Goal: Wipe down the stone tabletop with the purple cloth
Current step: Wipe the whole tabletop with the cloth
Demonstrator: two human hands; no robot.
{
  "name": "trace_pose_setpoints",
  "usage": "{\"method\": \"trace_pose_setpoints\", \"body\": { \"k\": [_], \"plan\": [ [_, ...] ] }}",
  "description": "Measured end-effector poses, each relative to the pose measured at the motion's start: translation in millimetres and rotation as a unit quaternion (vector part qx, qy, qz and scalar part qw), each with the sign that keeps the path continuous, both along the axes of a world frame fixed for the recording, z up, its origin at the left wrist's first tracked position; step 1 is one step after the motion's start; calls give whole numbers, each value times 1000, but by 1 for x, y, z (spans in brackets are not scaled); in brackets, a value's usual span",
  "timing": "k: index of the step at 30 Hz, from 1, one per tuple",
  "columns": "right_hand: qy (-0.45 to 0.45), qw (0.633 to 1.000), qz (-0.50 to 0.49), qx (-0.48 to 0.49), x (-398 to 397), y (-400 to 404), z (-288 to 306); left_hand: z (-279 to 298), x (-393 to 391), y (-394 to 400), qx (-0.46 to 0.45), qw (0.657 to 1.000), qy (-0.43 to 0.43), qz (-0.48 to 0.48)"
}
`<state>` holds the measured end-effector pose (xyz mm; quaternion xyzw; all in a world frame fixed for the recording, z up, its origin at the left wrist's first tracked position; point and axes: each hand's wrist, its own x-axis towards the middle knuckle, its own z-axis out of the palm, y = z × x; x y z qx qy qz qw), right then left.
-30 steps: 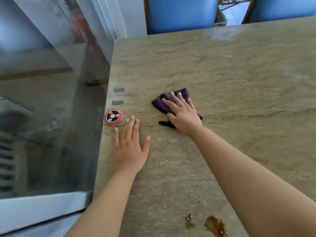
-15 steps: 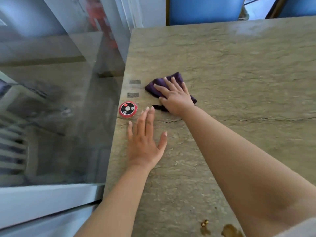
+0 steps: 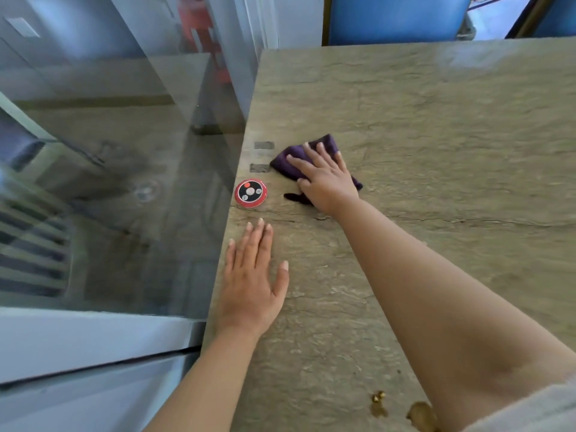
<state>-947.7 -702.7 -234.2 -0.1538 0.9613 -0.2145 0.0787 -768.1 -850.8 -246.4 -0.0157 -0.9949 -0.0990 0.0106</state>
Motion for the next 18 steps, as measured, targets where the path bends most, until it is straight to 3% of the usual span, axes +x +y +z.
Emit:
{"method": "trace_pose_setpoints", "body": {
  "k": [8, 14, 16, 18],
  "plan": [
    [-24, 987, 107, -119, 143, 38, 5, 1, 3, -3, 38, 999, 32, -9],
    [-162, 955, 11, -248, 200, 66, 36, 6, 4, 3, -8, 1000, -18, -5],
    [-109, 952, -73, -275, 181, 77, 43, 10, 13, 11, 23, 999, -35, 2],
    [2, 963, -145, -227, 149, 93, 36, 9, 27, 18, 25, 999, -34, 1]
  ]
}}
